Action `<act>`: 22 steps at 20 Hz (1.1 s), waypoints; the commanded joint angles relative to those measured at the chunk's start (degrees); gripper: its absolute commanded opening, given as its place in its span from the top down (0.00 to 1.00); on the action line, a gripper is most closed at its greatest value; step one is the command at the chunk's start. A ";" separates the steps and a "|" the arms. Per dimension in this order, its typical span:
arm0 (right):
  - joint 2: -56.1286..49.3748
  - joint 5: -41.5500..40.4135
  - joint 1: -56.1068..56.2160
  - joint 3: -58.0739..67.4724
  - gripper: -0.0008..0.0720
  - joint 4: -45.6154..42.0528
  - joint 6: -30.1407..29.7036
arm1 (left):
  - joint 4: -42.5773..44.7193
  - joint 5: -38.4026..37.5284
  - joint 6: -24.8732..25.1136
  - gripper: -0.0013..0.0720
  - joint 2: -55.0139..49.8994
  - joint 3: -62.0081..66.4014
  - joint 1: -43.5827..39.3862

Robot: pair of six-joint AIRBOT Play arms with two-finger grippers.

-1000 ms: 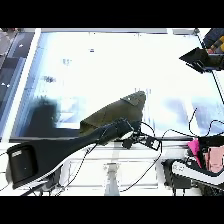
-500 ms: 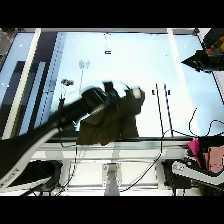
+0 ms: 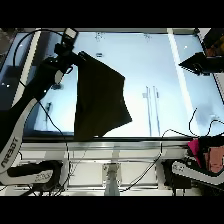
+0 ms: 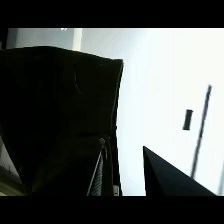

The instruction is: Fold the clothes and pants, and hang the long-sleeved shirts on hangers.

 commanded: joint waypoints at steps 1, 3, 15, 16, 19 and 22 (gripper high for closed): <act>0.00 -2.01 0.04 0.04 0.58 0.24 0.09 | -5.64 6.60 -1.16 0.28 -3.23 0.07 2.56; 0.00 -3.28 0.04 0.04 0.58 0.81 0.07 | -6.23 6.45 -1.16 0.29 -3.04 0.07 1.42; 0.00 -4.87 0.04 0.04 0.26 1.44 0.09 | -0.63 -0.26 -0.90 0.21 -1.42 0.07 1.51; 0.00 -4.81 0.07 0.04 0.26 1.44 0.07 | 1.44 -0.28 -0.87 0.19 -1.42 0.07 1.77; 0.00 -4.50 0.07 0.04 0.26 1.42 0.07 | 5.70 -2.82 -0.87 0.10 -1.42 0.07 2.47; -0.02 -4.50 0.07 0.04 0.26 1.38 0.07 | 5.64 -14.05 0.13 0.09 -1.42 0.07 2.95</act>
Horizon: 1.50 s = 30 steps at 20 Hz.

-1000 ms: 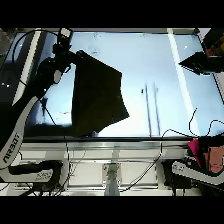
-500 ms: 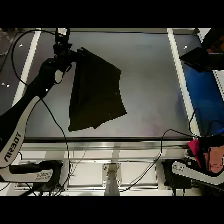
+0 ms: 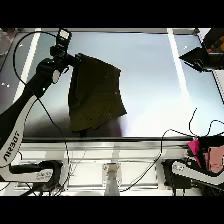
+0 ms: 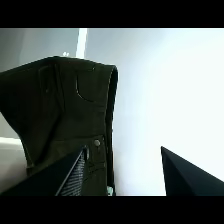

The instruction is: Fold the clothes and pants, and hang the long-sleeved shirts on hangers.

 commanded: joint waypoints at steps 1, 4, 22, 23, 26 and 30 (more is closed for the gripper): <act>-0.02 0.11 0.07 0.04 0.26 -0.02 -0.02 | 1.97 -12.72 0.55 0.09 0.04 0.04 0.48; -0.11 0.15 0.07 0.04 0.26 -0.02 -0.02 | -3.58 -20.94 0.59 0.09 0.26 0.04 0.20; 0.87 3.65 1.18 -7.85 0.96 4.31 -2.64 | -15.67 -34.88 -7.85 0.95 16.55 -6.14 1.70; 1.49 3.80 2.12 -12.50 0.96 7.34 -4.90 | -15.69 -34.86 -9.60 0.95 19.23 -9.90 2.45; 1.22 4.17 6.14 -26.80 0.96 14.93 -9.51 | -21.46 -34.95 -11.65 0.95 29.51 -23.93 5.53; -4.15 8.09 12.44 -35.12 0.95 14.99 -11.63 | -32.74 -39.47 -11.65 0.95 43.17 -40.35 11.15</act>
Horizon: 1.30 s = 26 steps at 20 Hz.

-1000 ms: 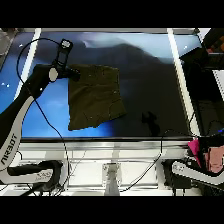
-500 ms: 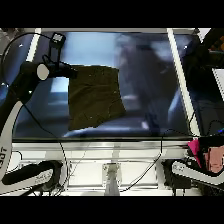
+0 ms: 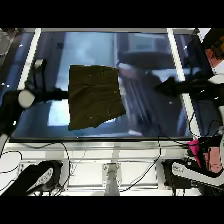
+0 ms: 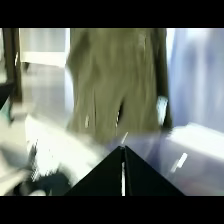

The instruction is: Fold the clothes and pants, and hang the long-sleeved shirts on hangers.

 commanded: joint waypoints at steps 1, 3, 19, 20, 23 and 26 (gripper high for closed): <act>-4.42 1.99 5.31 -6.27 0.93 2.08 -1.64 | -9.73 -6.19 -0.94 0.95 11.58 -13.62 5.14; -7.10 -1.36 8.02 -6.27 0.42 1.84 0.74 | -13.27 -12.28 -0.94 0.95 16.68 -18.05 9.01; -11.67 -23.28 21.81 -6.16 0.05 -2.40 10.58 | -20.46 -13.51 -3.08 0.11 11.15 -25.49 16.50; -11.67 -23.28 21.81 -6.16 0.05 -2.40 10.58 | -21.46 -11.50 -1.79 0.11 8.96 -25.49 16.50; -11.67 -23.10 21.81 -6.16 0.05 -2.34 10.58 | -22.62 -8.68 0.90 0.11 1.66 -25.49 16.50; -11.67 -22.27 21.88 -6.16 0.05 -2.25 10.58 | -27.58 -7.63 5.81 0.15 -4.59 -25.46 16.50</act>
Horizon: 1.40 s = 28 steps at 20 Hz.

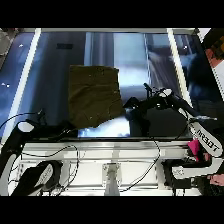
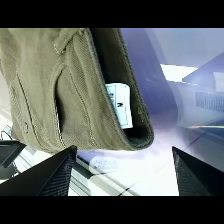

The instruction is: Fold the clothes and pants, and hang the long-sleeved shirts on hangers.

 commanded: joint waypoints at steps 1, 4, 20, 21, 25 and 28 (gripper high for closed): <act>0.00 0.68 0.31 -0.02 0.05 -0.02 0.13 | -6.14 2.56 5.57 0.22 -7.28 -0.04 0.07; -0.15 0.76 1.75 -0.02 0.05 -0.37 0.11 | -10.25 4.42 8.11 0.23 -10.43 0.00 0.07; -1.16 1.60 4.00 -0.02 0.95 1.16 -0.35 | -12.44 7.58 8.28 0.95 -10.80 0.13 0.07; -1.16 1.53 3.98 -0.02 0.95 1.14 -0.50 | -12.41 7.76 8.28 0.95 -10.80 0.13 0.07; -1.16 1.95 3.43 1.40 0.31 0.00 -3.04 | -12.41 7.76 8.28 0.95 -10.80 0.13 0.07; -1.16 3.69 3.41 5.99 0.24 -5.11 -3.72 | -12.41 7.76 8.28 0.95 -10.80 0.13 0.07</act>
